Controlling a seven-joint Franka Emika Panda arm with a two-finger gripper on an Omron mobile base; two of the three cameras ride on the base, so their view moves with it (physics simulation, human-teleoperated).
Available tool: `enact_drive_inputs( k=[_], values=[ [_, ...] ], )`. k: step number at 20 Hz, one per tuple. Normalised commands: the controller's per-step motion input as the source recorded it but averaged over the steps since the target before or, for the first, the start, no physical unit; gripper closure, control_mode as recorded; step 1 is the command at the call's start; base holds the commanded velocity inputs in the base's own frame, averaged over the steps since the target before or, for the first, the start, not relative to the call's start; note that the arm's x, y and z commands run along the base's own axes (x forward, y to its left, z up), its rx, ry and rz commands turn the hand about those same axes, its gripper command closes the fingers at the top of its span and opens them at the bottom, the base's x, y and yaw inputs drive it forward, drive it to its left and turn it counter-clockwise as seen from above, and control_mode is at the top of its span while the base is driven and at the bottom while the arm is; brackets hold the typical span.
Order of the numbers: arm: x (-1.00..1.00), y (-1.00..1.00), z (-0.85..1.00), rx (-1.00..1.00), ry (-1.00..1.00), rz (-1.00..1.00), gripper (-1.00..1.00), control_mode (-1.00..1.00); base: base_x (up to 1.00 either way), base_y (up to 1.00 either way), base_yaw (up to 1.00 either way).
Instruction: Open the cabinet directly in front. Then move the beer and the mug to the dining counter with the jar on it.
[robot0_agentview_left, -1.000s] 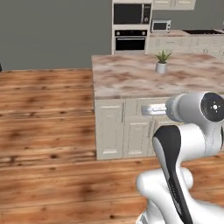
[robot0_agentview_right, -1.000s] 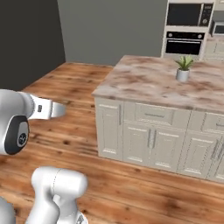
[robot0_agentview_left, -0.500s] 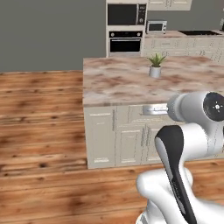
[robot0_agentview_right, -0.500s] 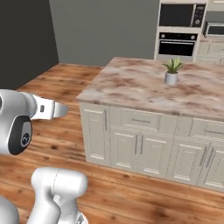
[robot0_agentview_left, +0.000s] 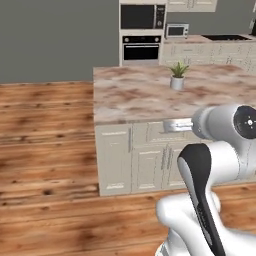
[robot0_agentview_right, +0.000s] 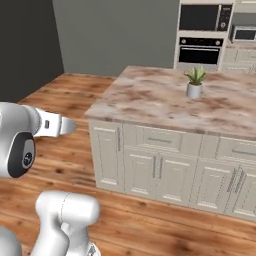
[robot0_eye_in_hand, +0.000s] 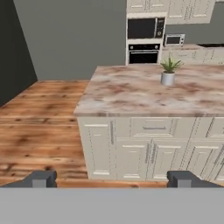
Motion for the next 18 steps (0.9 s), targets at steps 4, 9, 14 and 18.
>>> enact_drive_inputs(
  k=[4,9,14,18],
  values=[
    [0.0,0.0,0.0,0.0,0.0,0.0,-1.0,1.0,1.0,1.0,-0.28],
    [0.0,0.0,0.0,0.0,0.0,0.0,-1.0,1.0,0.91,0.27,-0.09],
    [0.0,0.0,0.0,0.0,0.0,0.0,-1.0,1.0,0.34,-0.74,0.09],
    [0.0,0.0,0.0,0.0,0.0,0.0,-1.0,1.0,-0.35,-1.0,0.04]
  ],
)
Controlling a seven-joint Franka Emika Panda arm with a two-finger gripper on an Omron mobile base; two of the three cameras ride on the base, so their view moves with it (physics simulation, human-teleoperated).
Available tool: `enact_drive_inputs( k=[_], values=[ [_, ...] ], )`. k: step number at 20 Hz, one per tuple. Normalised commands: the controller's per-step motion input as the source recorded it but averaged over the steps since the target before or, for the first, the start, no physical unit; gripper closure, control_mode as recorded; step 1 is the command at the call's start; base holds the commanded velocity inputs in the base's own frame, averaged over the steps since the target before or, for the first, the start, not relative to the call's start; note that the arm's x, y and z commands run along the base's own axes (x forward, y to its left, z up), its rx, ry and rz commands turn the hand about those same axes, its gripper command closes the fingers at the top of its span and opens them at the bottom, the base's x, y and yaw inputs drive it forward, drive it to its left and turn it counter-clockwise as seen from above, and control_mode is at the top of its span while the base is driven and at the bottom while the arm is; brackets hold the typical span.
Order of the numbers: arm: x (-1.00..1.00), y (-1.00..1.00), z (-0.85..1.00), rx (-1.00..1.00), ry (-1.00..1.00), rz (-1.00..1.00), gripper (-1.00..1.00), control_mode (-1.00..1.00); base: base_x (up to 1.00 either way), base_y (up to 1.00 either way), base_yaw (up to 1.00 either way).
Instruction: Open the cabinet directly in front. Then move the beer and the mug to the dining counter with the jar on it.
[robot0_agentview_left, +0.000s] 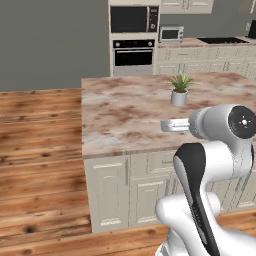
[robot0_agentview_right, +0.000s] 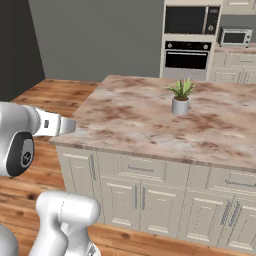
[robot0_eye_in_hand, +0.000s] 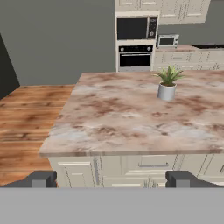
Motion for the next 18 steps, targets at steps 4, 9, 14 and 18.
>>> enact_drive_inputs(
  k=[4,9,14,18],
  values=[
    [0.0,0.0,0.0,0.0,0.0,0.0,-1.0,1.0,-0.82,-1.0,0.0],
    [0.0,0.0,0.0,0.0,0.0,0.0,-1.0,1.0,-0.49,-1.0,0.0],
    [0.0,0.0,0.0,0.0,0.0,0.0,-1.0,1.0,-0.01,-1.0,0.0],
    [0.0,0.0,0.0,0.0,0.0,0.0,-1.0,1.0,0.25,-1.0,0.0]
  ],
)
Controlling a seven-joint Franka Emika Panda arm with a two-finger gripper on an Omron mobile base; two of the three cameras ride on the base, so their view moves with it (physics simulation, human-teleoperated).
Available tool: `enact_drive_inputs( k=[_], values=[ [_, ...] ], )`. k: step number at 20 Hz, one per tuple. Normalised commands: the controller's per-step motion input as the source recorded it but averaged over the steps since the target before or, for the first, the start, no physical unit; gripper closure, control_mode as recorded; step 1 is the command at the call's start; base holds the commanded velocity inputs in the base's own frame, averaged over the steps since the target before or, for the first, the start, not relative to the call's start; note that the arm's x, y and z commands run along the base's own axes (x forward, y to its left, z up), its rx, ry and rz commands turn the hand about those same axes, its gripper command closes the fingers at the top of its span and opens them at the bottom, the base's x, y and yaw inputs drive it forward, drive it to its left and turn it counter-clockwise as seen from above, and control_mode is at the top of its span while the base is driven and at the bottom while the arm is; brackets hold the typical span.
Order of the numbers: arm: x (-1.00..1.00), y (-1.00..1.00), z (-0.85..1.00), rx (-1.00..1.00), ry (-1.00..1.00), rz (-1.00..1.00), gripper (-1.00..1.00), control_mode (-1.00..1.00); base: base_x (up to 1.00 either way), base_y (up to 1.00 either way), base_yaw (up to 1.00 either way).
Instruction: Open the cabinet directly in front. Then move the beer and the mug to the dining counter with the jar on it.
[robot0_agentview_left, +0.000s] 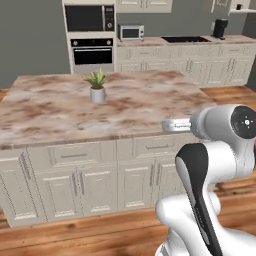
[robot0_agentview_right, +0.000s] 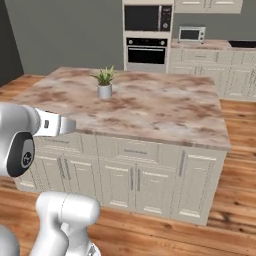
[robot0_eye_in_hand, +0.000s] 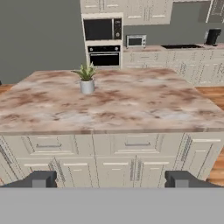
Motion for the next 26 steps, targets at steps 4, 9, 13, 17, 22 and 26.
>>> enact_drive_inputs(
  k=[4,9,13,17,22,26],
  values=[
    [0.0,0.0,0.0,0.0,0.0,0.0,-1.0,1.0,0.08,-1.0,0.0],
    [0.0,0.0,0.0,0.0,0.0,0.0,-1.0,1.0,0.14,-1.0,0.0],
    [0.0,0.0,0.0,0.0,0.0,0.0,-1.0,1.0,0.45,-1.0,0.0],
    [0.0,0.0,0.0,0.0,0.0,0.0,-1.0,1.0,0.57,-1.0,0.0],
    [0.0,0.0,0.0,0.0,0.0,0.0,-1.0,1.0,0.61,-1.0,0.0],
    [0.0,0.0,0.0,0.0,0.0,0.0,-1.0,1.0,0.72,-1.0,0.0]
  ],
)
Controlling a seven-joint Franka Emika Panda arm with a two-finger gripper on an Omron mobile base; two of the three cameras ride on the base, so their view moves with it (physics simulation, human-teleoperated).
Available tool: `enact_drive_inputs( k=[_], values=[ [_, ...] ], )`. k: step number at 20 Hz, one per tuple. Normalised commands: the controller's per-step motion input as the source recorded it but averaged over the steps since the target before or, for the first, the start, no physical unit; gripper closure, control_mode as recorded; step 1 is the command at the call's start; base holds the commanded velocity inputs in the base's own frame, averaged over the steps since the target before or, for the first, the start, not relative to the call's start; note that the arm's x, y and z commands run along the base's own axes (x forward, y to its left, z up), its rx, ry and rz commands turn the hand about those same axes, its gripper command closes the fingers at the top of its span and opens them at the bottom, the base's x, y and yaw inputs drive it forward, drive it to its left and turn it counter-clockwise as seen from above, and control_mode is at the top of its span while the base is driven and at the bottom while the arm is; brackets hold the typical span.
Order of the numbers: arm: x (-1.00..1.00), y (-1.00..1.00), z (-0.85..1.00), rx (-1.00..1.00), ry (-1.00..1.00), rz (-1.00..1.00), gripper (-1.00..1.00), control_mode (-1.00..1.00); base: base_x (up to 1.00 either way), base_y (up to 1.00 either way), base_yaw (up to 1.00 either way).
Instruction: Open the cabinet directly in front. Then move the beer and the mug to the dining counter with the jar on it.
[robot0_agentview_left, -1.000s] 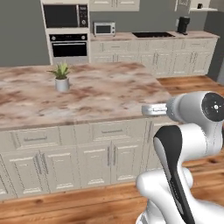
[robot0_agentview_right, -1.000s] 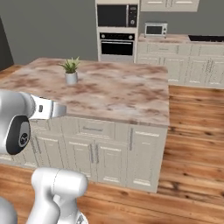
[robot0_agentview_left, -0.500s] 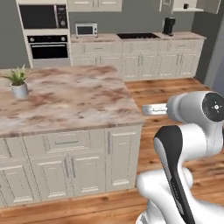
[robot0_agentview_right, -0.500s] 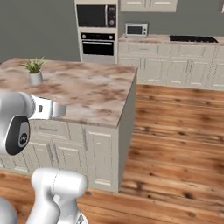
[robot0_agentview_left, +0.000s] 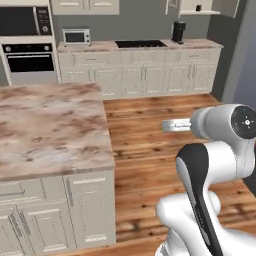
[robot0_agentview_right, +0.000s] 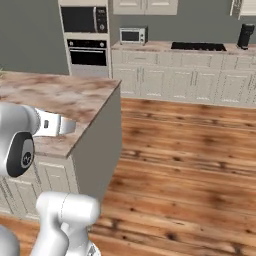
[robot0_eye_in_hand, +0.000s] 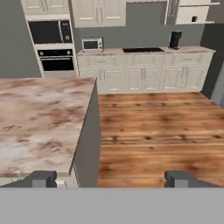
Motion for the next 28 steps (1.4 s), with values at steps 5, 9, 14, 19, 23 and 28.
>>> enact_drive_inputs(
  k=[5,9,14,19,23,28],
  values=[
    [0.0,0.0,0.0,0.0,0.0,0.0,-1.0,1.0,0.96,-1.0,0.04],
    [0.0,0.0,0.0,0.0,0.0,0.0,-1.0,1.0,1.0,-1.0,0.06],
    [0.0,0.0,0.0,0.0,0.0,0.0,-1.0,1.0,1.0,-0.83,0.07],
    [0.0,0.0,0.0,0.0,0.0,0.0,-1.0,1.0,1.0,-0.61,0.08],
    [0.0,0.0,0.0,0.0,0.0,0.0,-1.0,1.0,1.0,-0.19,0.02],
    [0.0,0.0,0.0,0.0,0.0,0.0,-1.0,1.0,1.0,-0.18,0.0]
  ],
)
